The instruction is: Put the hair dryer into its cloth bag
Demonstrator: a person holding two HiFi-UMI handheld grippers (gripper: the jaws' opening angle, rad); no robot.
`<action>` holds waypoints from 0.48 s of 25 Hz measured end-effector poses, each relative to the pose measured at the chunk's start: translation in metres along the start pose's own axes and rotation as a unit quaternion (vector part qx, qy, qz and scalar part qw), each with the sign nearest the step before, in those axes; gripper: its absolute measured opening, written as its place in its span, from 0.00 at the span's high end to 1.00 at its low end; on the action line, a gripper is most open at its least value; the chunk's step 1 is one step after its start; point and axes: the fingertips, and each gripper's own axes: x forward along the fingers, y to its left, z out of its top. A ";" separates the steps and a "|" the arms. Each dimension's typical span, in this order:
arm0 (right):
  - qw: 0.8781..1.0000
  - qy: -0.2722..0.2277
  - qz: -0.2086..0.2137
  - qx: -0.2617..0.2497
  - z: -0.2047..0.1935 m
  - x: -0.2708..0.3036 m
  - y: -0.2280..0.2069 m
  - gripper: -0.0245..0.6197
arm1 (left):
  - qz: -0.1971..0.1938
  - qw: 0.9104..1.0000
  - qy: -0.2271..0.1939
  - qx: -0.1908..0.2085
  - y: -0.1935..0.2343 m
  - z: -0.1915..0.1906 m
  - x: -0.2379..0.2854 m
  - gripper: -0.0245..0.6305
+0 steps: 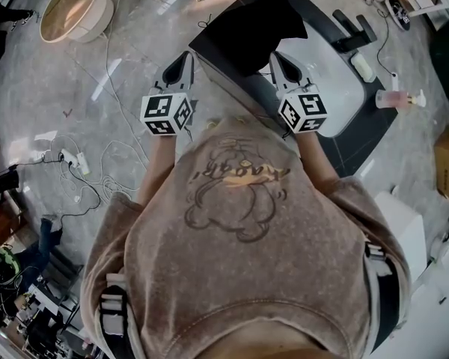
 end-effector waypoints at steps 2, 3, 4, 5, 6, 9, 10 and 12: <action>1.000 0.001 0.001 -0.002 0.000 -0.001 0.000 0.97 | 0.001 1.000 0.000 -0.002 0.000 0.000 0.000 0.93; 1.000 0.001 0.000 -0.002 0.000 -0.002 0.000 0.97 | 0.001 1.000 0.001 -0.004 0.001 0.000 0.000 0.93; 1.000 0.003 0.000 -0.002 -0.001 -0.002 0.000 0.97 | 0.001 1.000 0.001 -0.006 0.001 0.000 0.000 0.93; 1.000 0.004 0.001 -0.001 -0.002 -0.002 0.000 0.97 | 0.001 1.000 0.002 -0.007 0.001 -0.001 -0.001 0.93; 1.000 0.005 0.001 -0.001 -0.003 -0.002 0.000 0.97 | 0.001 1.000 0.003 -0.008 0.000 -0.001 -0.001 0.93; 1.000 0.008 0.002 0.001 -0.007 -0.001 0.001 0.97 | 0.000 1.000 0.004 -0.010 -0.001 -0.003 -0.001 0.93; 1.000 0.008 0.002 0.001 -0.007 -0.001 0.002 0.97 | 0.000 1.000 0.005 -0.011 -0.001 -0.004 -0.001 0.93; 1.000 0.009 0.003 0.000 -0.007 0.000 0.003 0.97 | 0.000 1.000 0.006 -0.013 -0.002 -0.005 -0.001 0.93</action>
